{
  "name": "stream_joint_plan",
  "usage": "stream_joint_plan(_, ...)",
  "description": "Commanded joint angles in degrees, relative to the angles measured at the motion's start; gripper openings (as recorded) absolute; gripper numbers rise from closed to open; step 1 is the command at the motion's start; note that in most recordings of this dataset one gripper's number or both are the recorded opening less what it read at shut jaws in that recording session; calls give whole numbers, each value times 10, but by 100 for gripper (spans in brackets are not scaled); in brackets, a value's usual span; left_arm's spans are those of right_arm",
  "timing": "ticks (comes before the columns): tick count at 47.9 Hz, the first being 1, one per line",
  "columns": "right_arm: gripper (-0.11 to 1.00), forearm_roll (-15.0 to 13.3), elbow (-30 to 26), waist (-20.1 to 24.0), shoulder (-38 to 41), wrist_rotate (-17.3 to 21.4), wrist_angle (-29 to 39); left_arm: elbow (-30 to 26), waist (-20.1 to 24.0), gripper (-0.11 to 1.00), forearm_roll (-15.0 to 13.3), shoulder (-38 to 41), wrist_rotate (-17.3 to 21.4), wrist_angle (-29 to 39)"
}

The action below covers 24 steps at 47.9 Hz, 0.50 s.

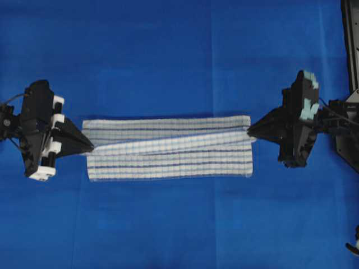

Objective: Fold the blue towel.
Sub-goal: 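Lift the top edge and fold it down toward the bottom edge with both grippers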

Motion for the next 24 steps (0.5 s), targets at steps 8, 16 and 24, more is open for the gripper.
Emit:
stream_joint_plan(8,4,3,-20,7,17,-2,6,-16,-5,4,1,8,-1,-3)
stream_joint_plan(16,4,3,-25,7,22,-3,9,-16,-5,4,1,15,0,-3)
stream_joint_plan(24,4,3,-25,7,22,-4,9,-18,-5,4,1,19,-1,-4)
